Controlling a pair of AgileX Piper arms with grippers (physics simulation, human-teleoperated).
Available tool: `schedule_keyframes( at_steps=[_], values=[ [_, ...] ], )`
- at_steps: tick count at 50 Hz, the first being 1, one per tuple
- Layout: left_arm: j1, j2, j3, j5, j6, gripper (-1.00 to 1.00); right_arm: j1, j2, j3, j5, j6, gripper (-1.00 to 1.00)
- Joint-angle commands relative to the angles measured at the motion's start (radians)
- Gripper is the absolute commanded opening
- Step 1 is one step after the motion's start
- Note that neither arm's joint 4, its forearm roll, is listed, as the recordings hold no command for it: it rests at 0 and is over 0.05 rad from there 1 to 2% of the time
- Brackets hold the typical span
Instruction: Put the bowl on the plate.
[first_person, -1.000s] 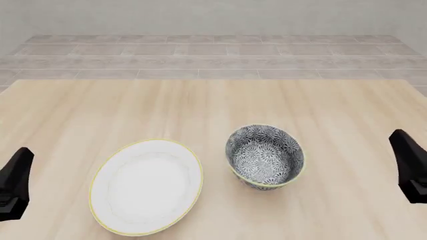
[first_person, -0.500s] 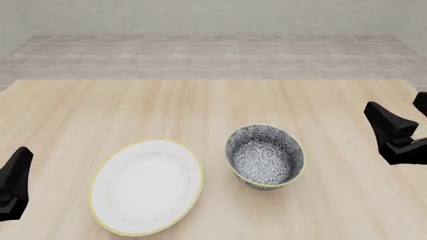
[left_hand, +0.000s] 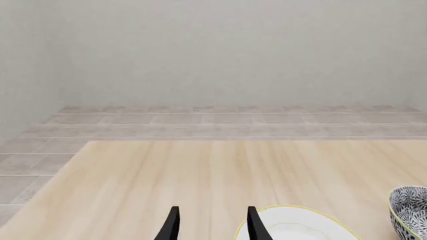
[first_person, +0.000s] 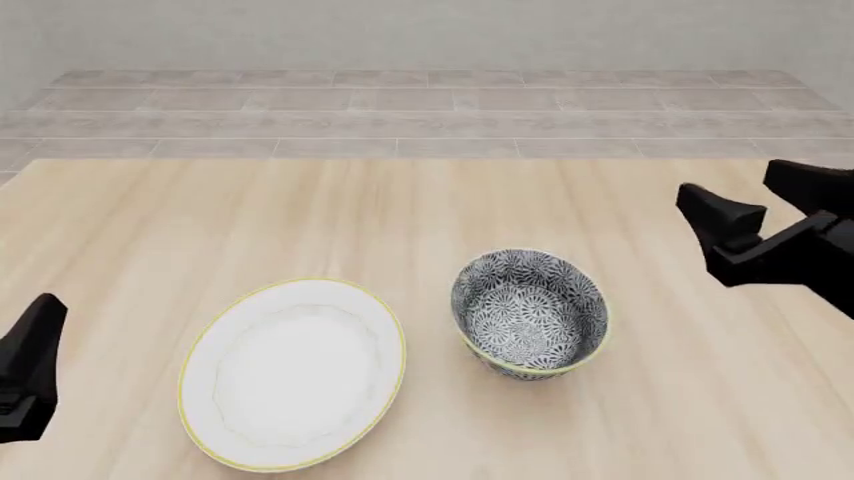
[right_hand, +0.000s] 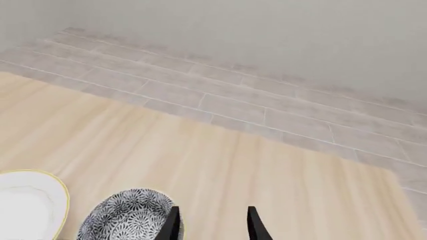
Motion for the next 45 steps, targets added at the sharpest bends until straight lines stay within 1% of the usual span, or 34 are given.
schedule_keyframes(
  at_steps=[1, 8, 18, 23, 45],
  values=[
    [-0.001, 0.0, 0.0, 0.0, 0.001, 1.0, 0.029, 0.128, -0.05, -0.011, 0.006, 1.0],
    [0.0, 0.0, -0.001, 0.0, 0.0, 1.0, 0.021, 0.175, -0.067, -0.006, -0.018, 1.0],
    [0.001, 0.0, -0.001, -0.002, -0.002, 1.0, 0.029, 0.174, -0.076, 0.041, -0.04, 1.0],
    [0.002, 0.0, -0.001, -0.003, -0.002, 1.0, 0.028, 0.178, -0.065, 0.041, -0.049, 1.0],
    [0.005, 0.0, 0.001, -0.004, 0.001, 1.0, 0.079, 0.212, -0.034, 0.029, -0.048, 1.0]
  ],
)
